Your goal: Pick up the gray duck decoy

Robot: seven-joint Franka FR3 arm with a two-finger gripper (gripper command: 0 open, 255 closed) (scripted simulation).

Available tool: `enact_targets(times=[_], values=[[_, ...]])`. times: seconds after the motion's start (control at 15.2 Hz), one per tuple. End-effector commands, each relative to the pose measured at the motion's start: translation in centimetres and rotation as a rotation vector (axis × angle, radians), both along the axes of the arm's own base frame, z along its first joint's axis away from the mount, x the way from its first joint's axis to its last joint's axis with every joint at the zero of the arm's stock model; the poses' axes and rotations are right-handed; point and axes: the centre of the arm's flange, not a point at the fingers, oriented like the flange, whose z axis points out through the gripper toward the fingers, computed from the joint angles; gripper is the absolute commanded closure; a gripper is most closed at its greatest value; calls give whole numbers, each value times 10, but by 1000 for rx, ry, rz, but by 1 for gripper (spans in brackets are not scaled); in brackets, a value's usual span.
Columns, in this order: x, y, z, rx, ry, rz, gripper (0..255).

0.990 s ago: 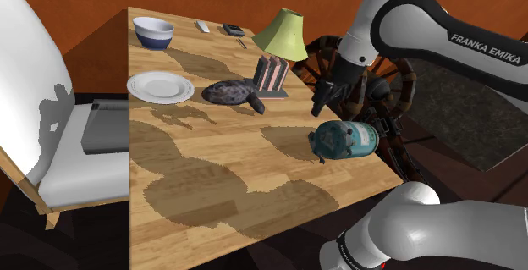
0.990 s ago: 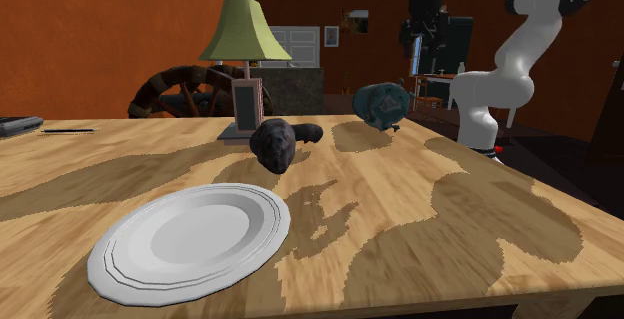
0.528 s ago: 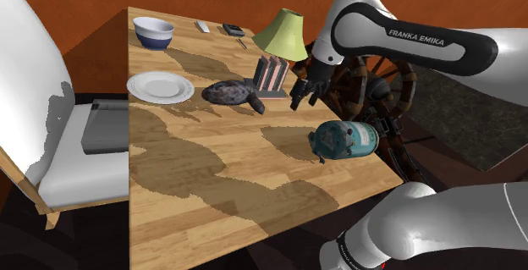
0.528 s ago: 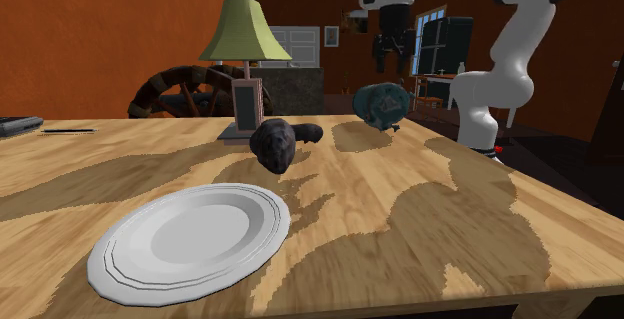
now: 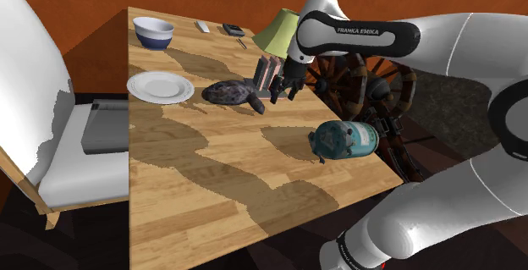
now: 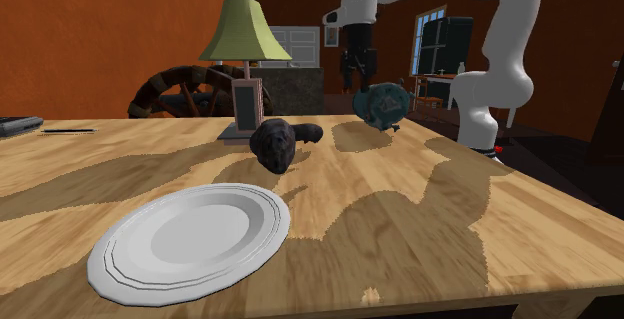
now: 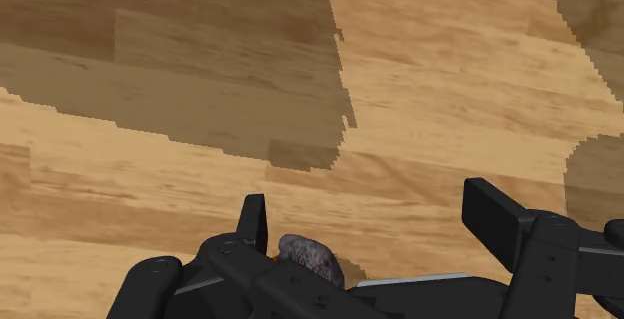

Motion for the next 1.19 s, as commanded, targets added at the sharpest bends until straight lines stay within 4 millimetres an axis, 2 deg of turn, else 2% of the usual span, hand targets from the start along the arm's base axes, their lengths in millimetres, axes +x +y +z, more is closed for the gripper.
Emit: enact_targets(times=[0.0,0.66,1.12], values=[[23,-3,-12,1,1,1,0],[141,-16,-71,7,4,6,0],[144,-17,-104,8,4,6,0]])
